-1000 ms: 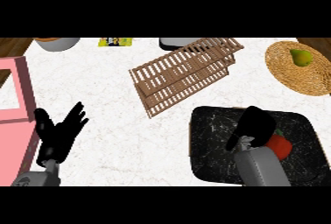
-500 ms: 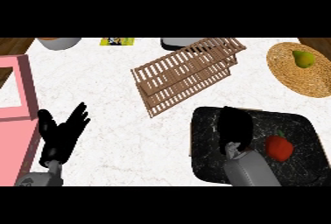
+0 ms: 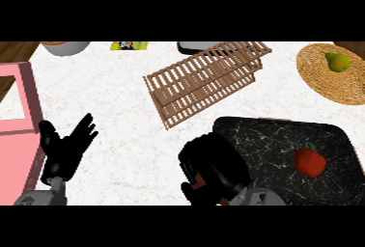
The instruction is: Pick the sweet potato from the tray and place it in the tiered shelf
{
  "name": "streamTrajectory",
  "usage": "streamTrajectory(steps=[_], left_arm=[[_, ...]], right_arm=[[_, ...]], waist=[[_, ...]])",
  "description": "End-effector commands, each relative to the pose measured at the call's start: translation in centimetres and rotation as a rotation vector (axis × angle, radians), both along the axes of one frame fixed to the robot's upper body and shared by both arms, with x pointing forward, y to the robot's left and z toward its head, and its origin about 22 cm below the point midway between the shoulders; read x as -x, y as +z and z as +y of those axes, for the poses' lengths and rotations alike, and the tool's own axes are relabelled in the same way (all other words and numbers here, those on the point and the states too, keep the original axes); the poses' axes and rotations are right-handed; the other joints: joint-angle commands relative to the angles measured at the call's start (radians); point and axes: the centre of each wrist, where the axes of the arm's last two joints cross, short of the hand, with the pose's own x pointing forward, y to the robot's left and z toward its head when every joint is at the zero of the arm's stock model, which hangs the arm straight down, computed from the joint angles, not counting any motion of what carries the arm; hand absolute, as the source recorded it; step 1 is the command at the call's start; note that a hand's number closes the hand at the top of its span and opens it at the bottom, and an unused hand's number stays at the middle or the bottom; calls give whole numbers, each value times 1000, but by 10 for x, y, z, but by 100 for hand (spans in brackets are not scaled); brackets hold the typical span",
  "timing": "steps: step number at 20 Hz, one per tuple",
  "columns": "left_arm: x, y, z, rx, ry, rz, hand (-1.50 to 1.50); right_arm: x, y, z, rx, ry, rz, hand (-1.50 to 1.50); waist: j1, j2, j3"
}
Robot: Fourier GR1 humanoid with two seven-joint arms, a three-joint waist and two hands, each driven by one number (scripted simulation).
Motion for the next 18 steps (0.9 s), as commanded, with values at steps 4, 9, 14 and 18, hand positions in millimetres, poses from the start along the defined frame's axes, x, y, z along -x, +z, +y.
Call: streamTrajectory(steps=[4,9,14,18], left_arm=[[1,2,14,-5,38,0,0],[13,-5,7,8,11,24,0],[-8,5,2,-14,17,-10,0],[0,0,0,-31,28,14,0]], right_arm=[[41,98,-43,-249,47,-192,150],[53,148,-75,-246,-30,-241,150],[19,195,-65,-303,-92,-243,150],[-11,228,-77,-353,-149,-234,150]], waist=[[-32,3,-2],[-20,5,-2],[-17,7,-2],[-16,8,-2]])
